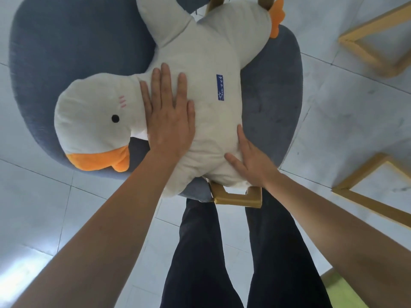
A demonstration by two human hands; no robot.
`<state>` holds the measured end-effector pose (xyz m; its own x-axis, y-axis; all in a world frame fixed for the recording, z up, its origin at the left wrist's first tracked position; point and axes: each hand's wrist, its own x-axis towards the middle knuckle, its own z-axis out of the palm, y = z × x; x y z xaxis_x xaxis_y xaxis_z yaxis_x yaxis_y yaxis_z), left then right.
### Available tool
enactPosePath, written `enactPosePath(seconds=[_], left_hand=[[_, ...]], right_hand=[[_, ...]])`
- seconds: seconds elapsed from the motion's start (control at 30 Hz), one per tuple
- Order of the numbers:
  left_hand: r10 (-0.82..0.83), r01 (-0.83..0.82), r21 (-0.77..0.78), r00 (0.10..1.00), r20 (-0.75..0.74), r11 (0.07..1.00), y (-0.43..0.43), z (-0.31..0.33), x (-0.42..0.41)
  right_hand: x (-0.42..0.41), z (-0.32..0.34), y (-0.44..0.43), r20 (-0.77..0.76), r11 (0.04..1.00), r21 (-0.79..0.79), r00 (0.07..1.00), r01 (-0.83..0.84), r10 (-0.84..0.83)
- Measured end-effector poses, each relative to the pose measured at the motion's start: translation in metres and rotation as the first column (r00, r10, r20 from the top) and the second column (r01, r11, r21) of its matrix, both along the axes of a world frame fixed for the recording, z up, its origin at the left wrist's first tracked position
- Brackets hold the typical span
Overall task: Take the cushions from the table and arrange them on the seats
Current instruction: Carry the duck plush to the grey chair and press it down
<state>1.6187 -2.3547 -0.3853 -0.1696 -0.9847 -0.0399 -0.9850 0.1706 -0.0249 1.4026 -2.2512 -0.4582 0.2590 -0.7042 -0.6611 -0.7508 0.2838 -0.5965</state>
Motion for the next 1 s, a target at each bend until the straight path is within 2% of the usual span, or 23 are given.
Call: enactPosePath(seconds=[0.1, 0.2, 0.27, 0.33, 0.4, 0.47, 0.57, 0.63, 0.7, 0.8, 0.87, 0.93, 1.0], left_hand=[[-0.047, 0.049, 0.071, 0.998, -0.042, 0.996, 0.037, 0.011, -0.005], [-0.077, 0.101, 0.173, 0.987, -0.141, 0.980, 0.084, 0.023, -0.001], [0.063, 0.025, 0.295, 0.957, -0.284, 0.955, 0.104, 0.041, 0.001], [0.340, -0.114, 0.488, 0.849, -0.404, 0.865, 0.115, 0.068, 0.001], [0.521, -0.197, 0.606, 0.742, -0.422, 0.771, 0.123, 0.097, 0.005], [0.604, -0.232, 0.649, 0.666, -0.437, 0.725, 0.128, 0.131, 0.013], [0.628, -0.251, 0.620, 0.580, -0.519, 0.744, 0.135, 0.184, 0.022], [0.612, -0.277, 0.566, 0.544, -0.574, 0.776, 0.143, 0.219, 0.029], [0.621, -0.337, 0.523, 0.471, -0.626, 0.783, 0.152, 0.249, 0.038], [0.603, -0.428, 0.445, 0.373, -0.705, 0.786, 0.174, 0.288, 0.049], [0.584, -0.490, 0.397, 0.320, -0.746, 0.776, 0.189, 0.306, 0.053], [0.574, -0.558, 0.370, 0.247, -0.781, 0.743, 0.207, 0.320, 0.054], [0.559, -0.641, 0.340, 0.169, -0.812, 0.688, 0.231, 0.333, 0.050]], right_hand=[[-0.006, 0.005, 0.007, -0.064, 1.000, 0.017, 0.998, 0.004, -0.003], [-0.011, 0.014, 0.003, -0.143, 0.989, 0.138, 0.989, 0.046, -0.026], [-0.015, 0.033, 0.000, -0.214, 0.980, 0.195, 0.977, 0.037, 0.005], [-0.020, 0.065, -0.001, -0.215, 0.981, 0.181, 0.976, 0.064, -0.024], [-0.022, 0.109, 0.002, -0.177, 0.982, 0.120, 0.977, 0.144, -0.121], [-0.019, 0.156, 0.006, -0.123, 0.971, 0.041, 0.966, 0.235, -0.229], [-0.015, 0.223, 0.017, -0.022, 0.926, -0.057, 0.927, 0.374, -0.375], [-0.012, 0.262, 0.032, 0.066, 0.864, -0.111, 0.871, 0.492, -0.487], [-0.011, 0.289, 0.048, 0.141, 0.789, -0.153, 0.804, 0.595, -0.578], [-0.009, 0.317, 0.063, 0.305, 0.691, -0.046, 0.669, 0.721, -0.677], [-0.010, 0.332, 0.062, 0.355, 0.749, -0.029, 0.707, 0.662, -0.611], [-0.016, 0.347, 0.057, 0.361, 0.830, -0.129, 0.805, 0.543, -0.470], [-0.023, 0.366, 0.052, 0.397, 0.876, -0.192, 0.852, 0.442, -0.342]])
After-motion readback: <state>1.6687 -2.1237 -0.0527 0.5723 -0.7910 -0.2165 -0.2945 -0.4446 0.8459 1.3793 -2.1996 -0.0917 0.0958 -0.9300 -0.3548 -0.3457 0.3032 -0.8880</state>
